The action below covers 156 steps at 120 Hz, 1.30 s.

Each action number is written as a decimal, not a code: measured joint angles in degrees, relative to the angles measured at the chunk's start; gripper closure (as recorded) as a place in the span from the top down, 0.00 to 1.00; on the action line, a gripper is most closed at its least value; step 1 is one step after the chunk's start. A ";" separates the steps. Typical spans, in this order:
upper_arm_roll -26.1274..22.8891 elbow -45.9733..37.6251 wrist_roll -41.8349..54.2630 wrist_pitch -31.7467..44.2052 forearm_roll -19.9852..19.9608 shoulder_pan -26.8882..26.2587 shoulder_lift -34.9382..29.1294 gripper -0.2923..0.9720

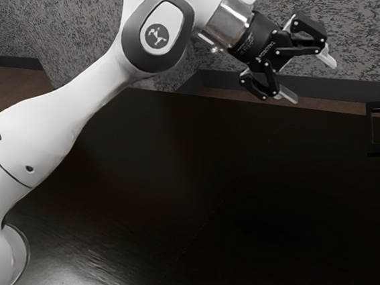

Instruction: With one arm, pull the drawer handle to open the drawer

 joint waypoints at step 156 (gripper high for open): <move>-2.77 -6.53 8.03 2.23 -1.02 -2.30 1.12 0.37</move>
